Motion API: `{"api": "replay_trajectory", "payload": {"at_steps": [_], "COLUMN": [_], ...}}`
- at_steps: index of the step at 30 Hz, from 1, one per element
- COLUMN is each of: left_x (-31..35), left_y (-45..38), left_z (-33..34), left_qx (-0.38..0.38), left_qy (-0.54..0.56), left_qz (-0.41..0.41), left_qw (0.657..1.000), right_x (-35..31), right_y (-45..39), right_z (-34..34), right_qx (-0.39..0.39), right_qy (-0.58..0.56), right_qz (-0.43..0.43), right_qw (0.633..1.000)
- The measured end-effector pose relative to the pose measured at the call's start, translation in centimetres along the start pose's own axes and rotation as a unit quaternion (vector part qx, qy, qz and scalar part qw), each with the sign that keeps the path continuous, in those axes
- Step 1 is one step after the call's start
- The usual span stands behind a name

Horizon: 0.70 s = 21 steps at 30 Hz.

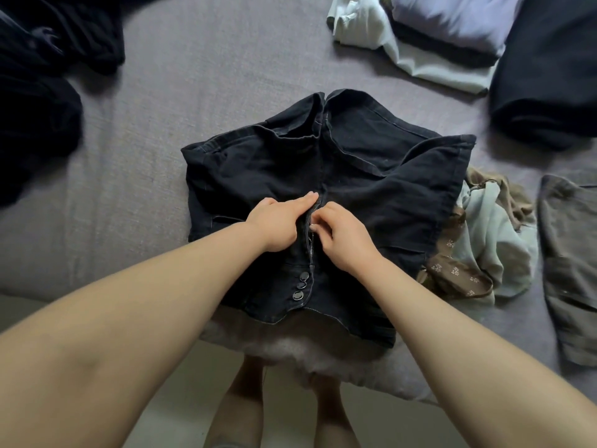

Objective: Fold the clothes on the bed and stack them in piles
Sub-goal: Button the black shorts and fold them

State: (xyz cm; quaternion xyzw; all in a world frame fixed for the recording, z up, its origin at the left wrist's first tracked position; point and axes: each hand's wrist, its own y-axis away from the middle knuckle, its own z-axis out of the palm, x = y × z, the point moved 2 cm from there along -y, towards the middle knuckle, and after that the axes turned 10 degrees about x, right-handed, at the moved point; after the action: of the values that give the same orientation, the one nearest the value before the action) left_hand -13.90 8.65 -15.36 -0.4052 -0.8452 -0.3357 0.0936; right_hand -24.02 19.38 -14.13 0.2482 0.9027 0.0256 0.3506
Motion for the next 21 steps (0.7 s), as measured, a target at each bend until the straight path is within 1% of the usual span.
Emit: {"api": "replay_trajectory", "payload": {"at_steps": [4,7,11,18,21], "left_x": [0.1,0.1,0.0,0.8,1.0], "left_y": [-0.4,-0.5,-0.2,0.1,-0.1], "left_z": [-0.4,-0.4,-0.3,-0.2,-0.3], "left_qx": [-0.023,-0.029,-0.034,-0.042,-0.053], "left_qy": [-0.008,-0.013,-0.008,-0.001,-0.011], "left_qz": [0.006,0.01,0.006,-0.018,-0.02], "left_qw": [1.0,0.999,0.999,0.999,0.998], "right_x": [0.1,0.2,0.2,-0.3,-0.4], "right_y": [0.6,0.1,-0.3,1.7,2.8], "right_z": [-0.1,-0.4,-0.7,0.1,0.2], "right_qx": [0.016,-0.019,-0.06,-0.101,-0.096], "right_qy": [-0.062,-0.068,-0.038,0.017,0.01], "right_qz": [0.069,0.101,0.078,-0.008,-0.007], "right_qw": [0.996,0.992,0.994,0.995,0.995]}}
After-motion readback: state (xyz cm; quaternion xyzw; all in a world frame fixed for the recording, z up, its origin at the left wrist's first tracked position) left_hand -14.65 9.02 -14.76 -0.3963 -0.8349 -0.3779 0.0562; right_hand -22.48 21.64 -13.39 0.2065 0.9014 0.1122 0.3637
